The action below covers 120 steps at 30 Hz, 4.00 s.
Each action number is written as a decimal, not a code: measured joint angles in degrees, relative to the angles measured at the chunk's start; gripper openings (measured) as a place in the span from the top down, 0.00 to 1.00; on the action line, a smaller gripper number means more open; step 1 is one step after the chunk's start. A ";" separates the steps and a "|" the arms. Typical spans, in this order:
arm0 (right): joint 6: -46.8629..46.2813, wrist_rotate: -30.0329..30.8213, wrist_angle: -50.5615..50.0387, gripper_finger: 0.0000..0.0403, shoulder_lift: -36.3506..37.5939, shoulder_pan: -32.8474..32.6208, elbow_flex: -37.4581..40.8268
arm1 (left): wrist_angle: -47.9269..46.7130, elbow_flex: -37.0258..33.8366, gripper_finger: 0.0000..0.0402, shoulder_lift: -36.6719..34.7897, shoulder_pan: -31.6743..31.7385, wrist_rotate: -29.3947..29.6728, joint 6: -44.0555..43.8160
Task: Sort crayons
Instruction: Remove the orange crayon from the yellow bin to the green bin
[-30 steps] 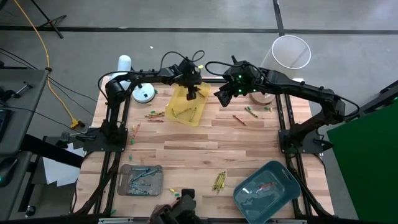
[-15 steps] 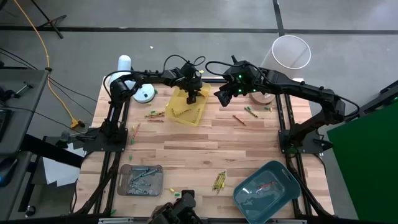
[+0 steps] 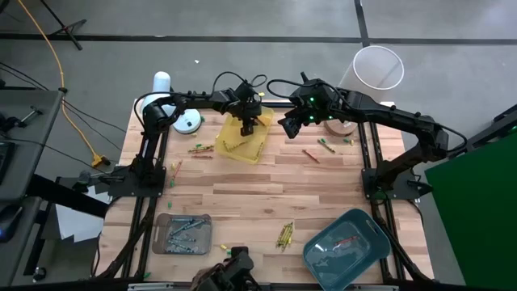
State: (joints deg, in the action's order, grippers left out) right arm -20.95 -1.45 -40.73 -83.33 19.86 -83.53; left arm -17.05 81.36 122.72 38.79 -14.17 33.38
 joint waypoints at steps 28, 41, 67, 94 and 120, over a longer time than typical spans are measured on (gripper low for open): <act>-1.55 0.00 0.24 0.52 0.00 -0.02 0.00 | -9.24 8.81 0.67 3.26 -1.50 -1.97 6.73; -1.57 0.00 0.35 0.52 -0.02 -0.02 0.00 | -13.20 8.87 0.70 3.52 -0.46 -2.88 10.36; -1.07 0.00 0.28 0.52 -0.02 -0.02 0.00 | -21.00 8.93 0.96 3.62 -1.07 7.71 5.83; 16.02 -8.23 -3.82 0.52 -0.08 0.19 -0.02 | 16.76 -22.87 1.00 -46.11 2.79 -19.80 -32.17; 4.12 -16.05 48.63 0.52 -7.42 4.15 0.00 | 49.76 -25.55 1.00 -45.67 -7.58 -13.06 -48.37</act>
State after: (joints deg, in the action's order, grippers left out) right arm -16.83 -17.51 7.90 -90.75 24.00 -83.52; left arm 32.71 55.81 77.04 31.21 -27.23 -14.99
